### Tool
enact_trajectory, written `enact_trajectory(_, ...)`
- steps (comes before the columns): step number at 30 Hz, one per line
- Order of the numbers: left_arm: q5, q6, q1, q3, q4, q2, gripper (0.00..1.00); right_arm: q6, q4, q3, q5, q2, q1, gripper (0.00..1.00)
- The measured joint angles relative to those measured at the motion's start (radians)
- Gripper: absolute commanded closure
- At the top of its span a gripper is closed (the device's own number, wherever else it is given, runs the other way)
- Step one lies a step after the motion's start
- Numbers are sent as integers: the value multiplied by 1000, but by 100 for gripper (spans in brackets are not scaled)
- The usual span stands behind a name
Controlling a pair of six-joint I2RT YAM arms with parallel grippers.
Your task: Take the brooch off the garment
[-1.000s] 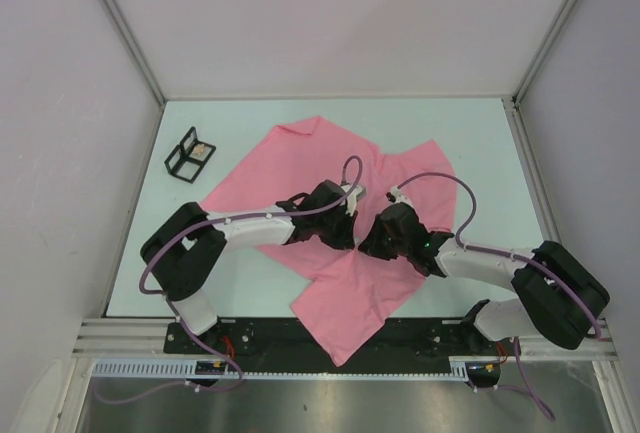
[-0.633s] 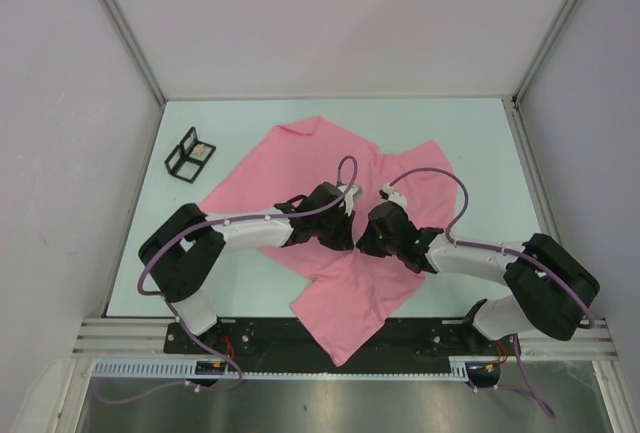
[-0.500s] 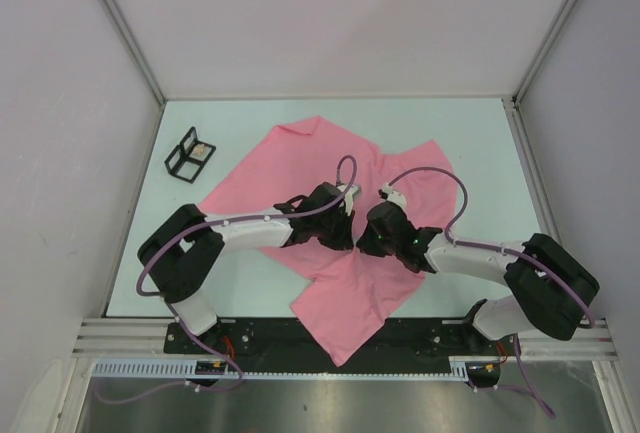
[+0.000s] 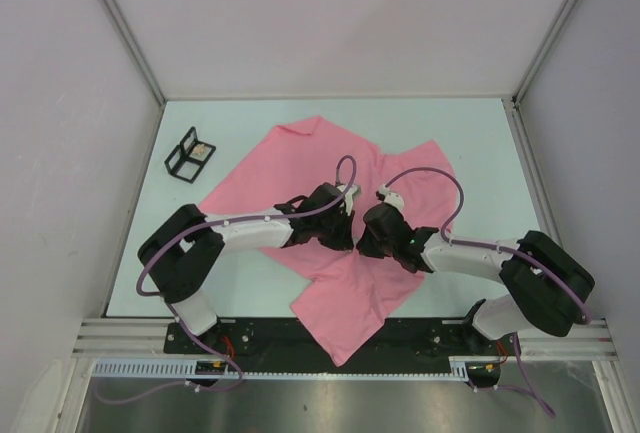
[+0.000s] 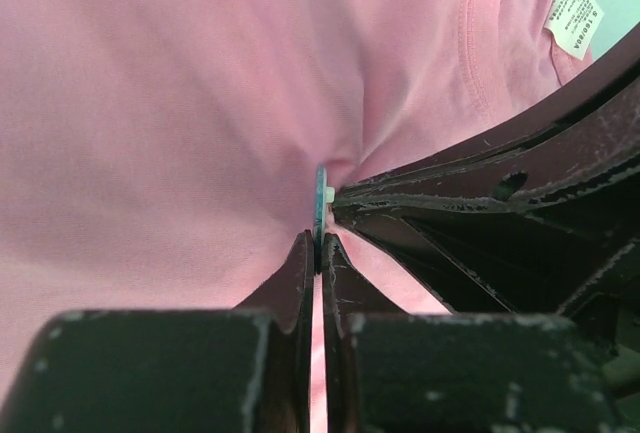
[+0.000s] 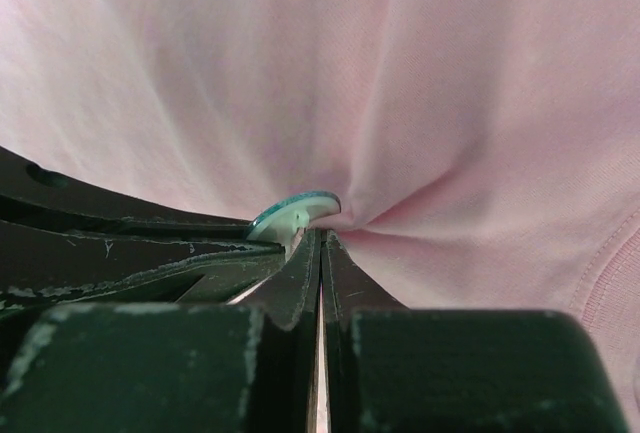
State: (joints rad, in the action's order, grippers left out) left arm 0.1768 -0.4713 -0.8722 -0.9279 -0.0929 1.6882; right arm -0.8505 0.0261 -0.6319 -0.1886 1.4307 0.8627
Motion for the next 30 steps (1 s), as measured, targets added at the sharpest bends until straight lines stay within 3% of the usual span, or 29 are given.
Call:
enact_trajectory(21, 19, -35, -1, 27, 24, 0, 100, 46, -20, -1, -11, 23, 26, 100)
enact_trajectory(30, 55, -53, 14, 46, 55, 0, 99, 148, -58, 0, -31, 39, 48, 100)
